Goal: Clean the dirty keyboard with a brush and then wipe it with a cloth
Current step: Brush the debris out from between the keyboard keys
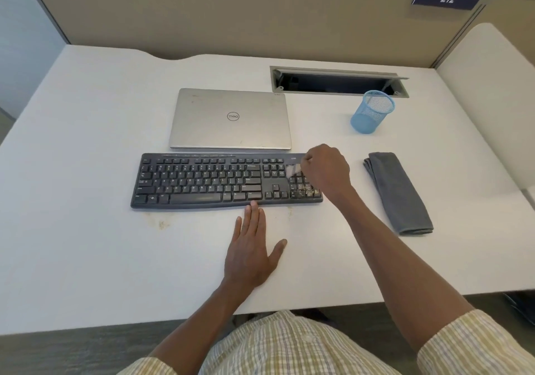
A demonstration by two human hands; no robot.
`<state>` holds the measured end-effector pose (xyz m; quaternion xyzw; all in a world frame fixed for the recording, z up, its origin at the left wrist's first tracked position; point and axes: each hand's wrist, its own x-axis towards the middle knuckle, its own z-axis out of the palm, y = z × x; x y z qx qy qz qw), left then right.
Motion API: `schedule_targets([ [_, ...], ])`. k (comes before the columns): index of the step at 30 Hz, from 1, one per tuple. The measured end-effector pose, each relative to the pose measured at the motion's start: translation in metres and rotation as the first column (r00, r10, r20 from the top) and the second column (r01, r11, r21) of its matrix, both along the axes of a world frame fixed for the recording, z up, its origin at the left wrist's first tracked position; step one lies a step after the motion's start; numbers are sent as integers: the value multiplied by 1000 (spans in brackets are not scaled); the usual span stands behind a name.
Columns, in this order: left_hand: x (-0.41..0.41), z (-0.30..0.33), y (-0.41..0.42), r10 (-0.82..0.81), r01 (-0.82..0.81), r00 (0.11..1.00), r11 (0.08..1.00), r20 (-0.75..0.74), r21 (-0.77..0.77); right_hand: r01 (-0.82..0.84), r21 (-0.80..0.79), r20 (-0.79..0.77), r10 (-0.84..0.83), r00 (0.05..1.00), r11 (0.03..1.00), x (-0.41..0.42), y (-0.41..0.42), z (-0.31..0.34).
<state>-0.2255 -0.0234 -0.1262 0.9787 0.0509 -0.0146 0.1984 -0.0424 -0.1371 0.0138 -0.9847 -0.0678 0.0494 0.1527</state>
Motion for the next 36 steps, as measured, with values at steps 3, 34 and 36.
schedule_targets([
  [3, 0, 0, 0, 5, -5, 1000, 1000, 3, -1, 56, -28, -74, -58, 996, 998, -3, -9, -2],
  [34, 0, 2, -2, 23, -24, 1000, 1000, 16, 12, -35, -182, 3, 36, 999, 983, 8, -22, -2],
  [36, 0, 2, -1, 15, -15, 1000, 1000, -1, 17, -5, -167, 66, 17, 998, 986, 10, -21, -1],
])
